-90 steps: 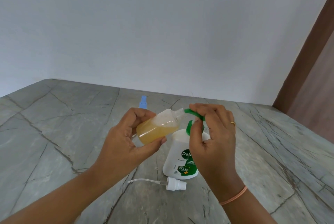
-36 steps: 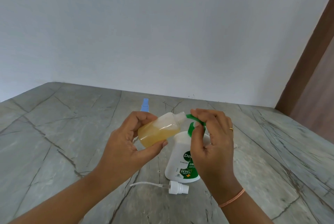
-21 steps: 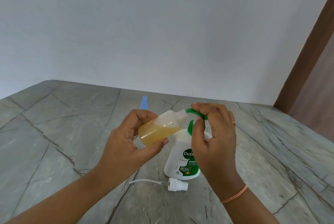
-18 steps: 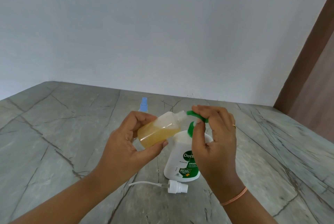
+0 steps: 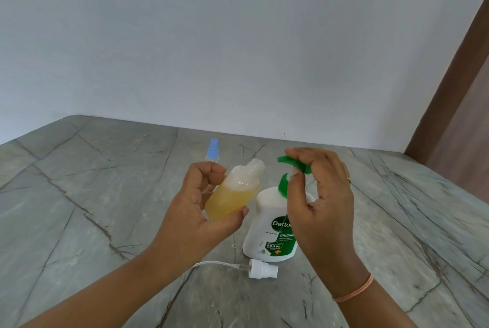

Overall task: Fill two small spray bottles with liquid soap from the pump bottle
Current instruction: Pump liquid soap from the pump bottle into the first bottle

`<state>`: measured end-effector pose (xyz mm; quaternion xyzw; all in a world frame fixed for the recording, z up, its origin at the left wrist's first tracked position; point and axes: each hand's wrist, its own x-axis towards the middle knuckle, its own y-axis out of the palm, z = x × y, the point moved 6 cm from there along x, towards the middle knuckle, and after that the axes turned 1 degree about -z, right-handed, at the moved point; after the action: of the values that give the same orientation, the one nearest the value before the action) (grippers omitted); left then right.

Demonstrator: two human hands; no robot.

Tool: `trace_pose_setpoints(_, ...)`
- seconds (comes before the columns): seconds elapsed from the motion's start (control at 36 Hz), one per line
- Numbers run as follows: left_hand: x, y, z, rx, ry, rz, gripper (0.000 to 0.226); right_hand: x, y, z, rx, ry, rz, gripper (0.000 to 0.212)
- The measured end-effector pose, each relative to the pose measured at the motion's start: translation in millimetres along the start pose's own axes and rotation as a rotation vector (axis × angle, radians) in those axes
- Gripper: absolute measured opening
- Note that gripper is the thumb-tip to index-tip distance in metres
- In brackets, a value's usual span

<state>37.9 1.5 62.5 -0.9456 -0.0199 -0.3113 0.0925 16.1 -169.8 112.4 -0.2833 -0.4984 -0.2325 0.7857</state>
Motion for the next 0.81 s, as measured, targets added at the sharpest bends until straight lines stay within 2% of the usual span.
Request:
trace_pose_setpoints(0.19,0,1,10,0.067,-0.092,0.049,0.044,3,-2,-2,-0.008,0.004,0.024,0.031)
trace_pose_setpoints(0.44,1,-8,31,0.161,-0.208,-0.013,0.043,1,-2,-1,0.011,0.038,0.122,0.033)
trace_pose_setpoints(0.58,-1,-10,36,0.165,-0.252,-0.008,0.044,-3,-6,-2,0.045,0.084,0.205,0.045)
trace_pose_setpoints(0.72,-6,-10,41,0.206,-0.286,0.01,0.046,-13,-21,15,-0.026,-0.044,0.155,0.04)
trace_pose_setpoints(0.81,-10,-9,41,0.219,-0.306,0.01,0.049,-32,-17,29,-0.123,-0.157,0.287,0.032)
